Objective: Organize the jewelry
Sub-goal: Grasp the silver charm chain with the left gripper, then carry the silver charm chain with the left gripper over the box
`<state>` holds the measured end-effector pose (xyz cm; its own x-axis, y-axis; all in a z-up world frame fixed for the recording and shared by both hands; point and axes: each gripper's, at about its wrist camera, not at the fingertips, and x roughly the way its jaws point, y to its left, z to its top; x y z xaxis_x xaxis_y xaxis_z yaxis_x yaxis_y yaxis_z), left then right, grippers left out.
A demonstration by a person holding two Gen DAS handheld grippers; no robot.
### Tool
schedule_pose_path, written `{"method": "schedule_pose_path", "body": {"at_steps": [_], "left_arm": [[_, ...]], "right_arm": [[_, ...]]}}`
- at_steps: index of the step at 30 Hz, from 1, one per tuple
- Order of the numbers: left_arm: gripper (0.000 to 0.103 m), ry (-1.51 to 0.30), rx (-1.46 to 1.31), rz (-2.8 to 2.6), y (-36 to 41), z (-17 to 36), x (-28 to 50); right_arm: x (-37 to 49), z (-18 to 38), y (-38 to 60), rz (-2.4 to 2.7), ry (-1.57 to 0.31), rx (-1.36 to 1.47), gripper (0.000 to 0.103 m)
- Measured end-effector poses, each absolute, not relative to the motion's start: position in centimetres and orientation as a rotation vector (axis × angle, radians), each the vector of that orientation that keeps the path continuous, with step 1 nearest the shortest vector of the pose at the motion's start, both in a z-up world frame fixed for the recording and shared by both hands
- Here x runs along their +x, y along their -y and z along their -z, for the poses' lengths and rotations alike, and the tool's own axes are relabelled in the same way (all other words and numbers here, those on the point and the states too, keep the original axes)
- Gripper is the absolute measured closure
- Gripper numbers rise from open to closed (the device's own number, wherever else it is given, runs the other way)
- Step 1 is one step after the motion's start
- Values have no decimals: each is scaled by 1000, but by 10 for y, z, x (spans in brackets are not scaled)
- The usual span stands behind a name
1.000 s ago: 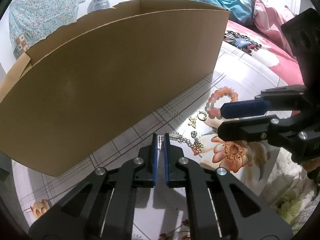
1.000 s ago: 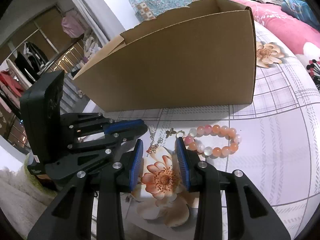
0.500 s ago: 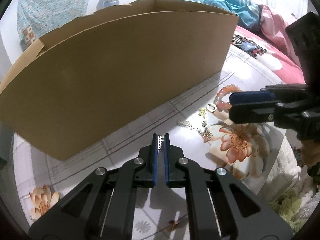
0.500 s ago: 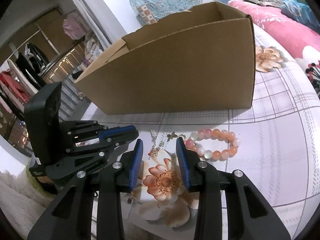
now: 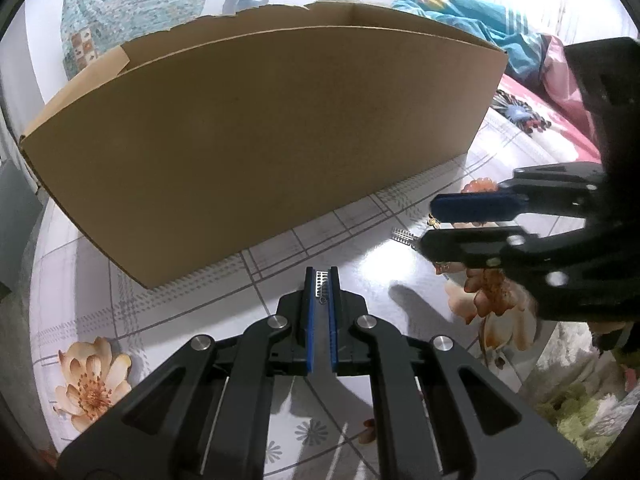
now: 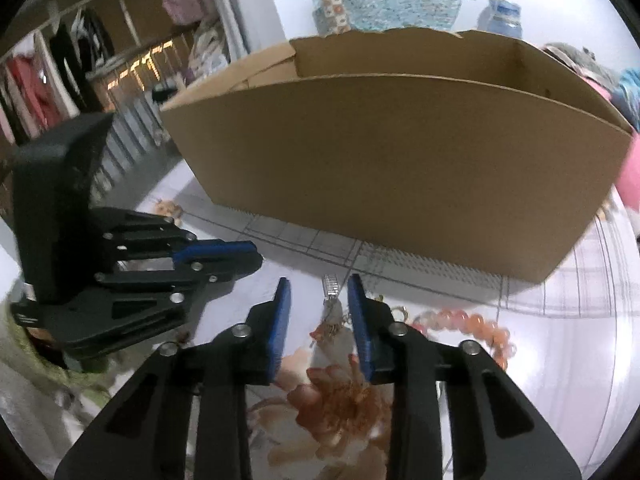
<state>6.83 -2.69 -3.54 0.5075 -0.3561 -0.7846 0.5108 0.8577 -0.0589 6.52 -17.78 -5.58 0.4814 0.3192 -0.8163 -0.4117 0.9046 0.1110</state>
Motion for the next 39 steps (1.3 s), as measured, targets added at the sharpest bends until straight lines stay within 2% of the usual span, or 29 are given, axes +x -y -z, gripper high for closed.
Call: {"method": "schedule_pose_path", "body": {"at_steps": [11,13,28,39], "left_arm": [[98,-885,156,543,22,36,67],[98,-883,153,543,22,36,67],[98,-879,90,515,24,37,68],[98,-852,62,506,25,24,59]], "right_arm": [[71,66,160,-414,-1014,-259,90],[73,66,159,-420,-1028,-252,97],[75,60,172,-429,-1046,-172,99],[60,21,182,-399,-962,-158,99]]}}
